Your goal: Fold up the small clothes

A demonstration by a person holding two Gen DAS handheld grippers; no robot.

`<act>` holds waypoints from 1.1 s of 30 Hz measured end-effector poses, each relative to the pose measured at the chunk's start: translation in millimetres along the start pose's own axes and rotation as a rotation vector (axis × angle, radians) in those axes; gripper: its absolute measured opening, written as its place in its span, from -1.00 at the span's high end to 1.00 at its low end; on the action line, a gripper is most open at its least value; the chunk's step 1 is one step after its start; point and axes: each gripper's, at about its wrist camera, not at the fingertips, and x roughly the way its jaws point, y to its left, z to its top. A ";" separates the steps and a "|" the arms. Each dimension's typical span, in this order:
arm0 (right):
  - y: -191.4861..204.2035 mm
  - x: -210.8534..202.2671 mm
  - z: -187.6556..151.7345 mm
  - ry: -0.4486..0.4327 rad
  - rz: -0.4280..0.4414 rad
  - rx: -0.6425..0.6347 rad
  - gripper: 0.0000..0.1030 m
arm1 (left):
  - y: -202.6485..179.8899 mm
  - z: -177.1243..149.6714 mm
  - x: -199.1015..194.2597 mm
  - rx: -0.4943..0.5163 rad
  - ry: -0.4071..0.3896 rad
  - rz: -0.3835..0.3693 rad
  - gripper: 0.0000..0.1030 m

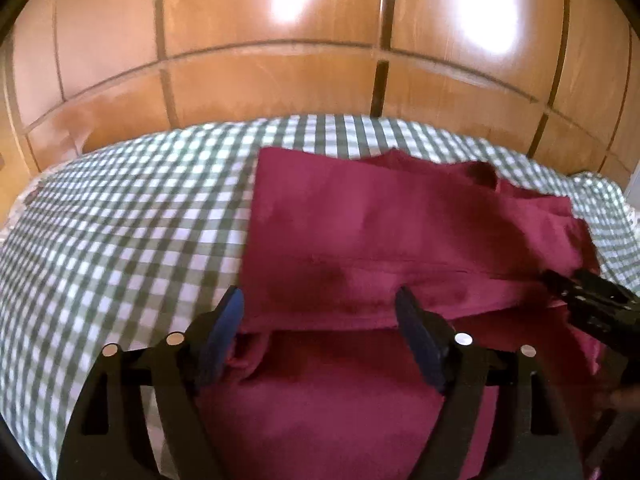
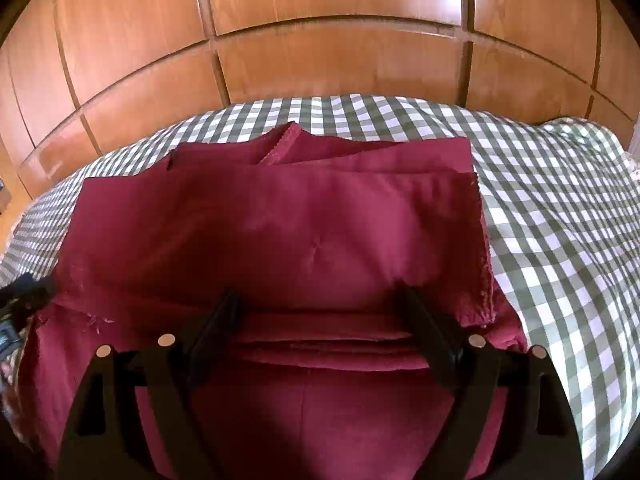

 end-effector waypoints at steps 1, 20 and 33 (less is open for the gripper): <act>0.6 -2.0 -0.2 -0.002 -0.003 0.002 -0.70 | 2.2 -2.4 -8.6 -0.002 -0.011 0.001 -0.50; -44.1 -28.1 2.8 0.004 -0.026 0.232 -0.16 | 23.7 -29.6 -33.0 -0.036 0.003 0.015 -0.50; -46.4 -13.0 -9.7 0.054 -0.087 0.113 0.87 | 21.9 -36.4 -27.9 0.004 0.037 0.040 -0.50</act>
